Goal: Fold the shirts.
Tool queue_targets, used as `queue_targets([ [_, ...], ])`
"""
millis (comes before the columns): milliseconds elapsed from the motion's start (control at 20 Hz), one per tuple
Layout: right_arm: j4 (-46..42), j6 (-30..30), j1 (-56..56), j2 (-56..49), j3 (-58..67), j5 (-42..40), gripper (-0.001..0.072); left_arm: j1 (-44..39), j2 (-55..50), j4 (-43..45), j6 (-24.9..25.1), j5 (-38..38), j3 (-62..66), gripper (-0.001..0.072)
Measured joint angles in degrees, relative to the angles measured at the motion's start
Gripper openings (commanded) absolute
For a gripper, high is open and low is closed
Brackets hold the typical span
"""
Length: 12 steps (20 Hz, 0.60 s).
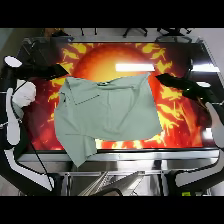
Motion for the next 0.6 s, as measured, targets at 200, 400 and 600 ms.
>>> queue_targets([
  [200, -16.9, 10.1, -7.6, 6.4, -2.7, 10.3, 0.03, 7.0, 2.7, 0.7, -2.6, -11.0, -5.9, 0.0704],
  [400, -27.8, 14.7, -13.6, 13.2, -11.7, 15.6, 0.0304, 13.9, 10.4, 5.6, -3.7, -14.8, -25.7, 0.0704],
  [600, -31.5, 16.3, -17.5, 16.8, -18.2, 17.5, 0.0305, 19.3, 16.9, 9.4, -3.1, -10.9, -44.5, 0.0704],
])
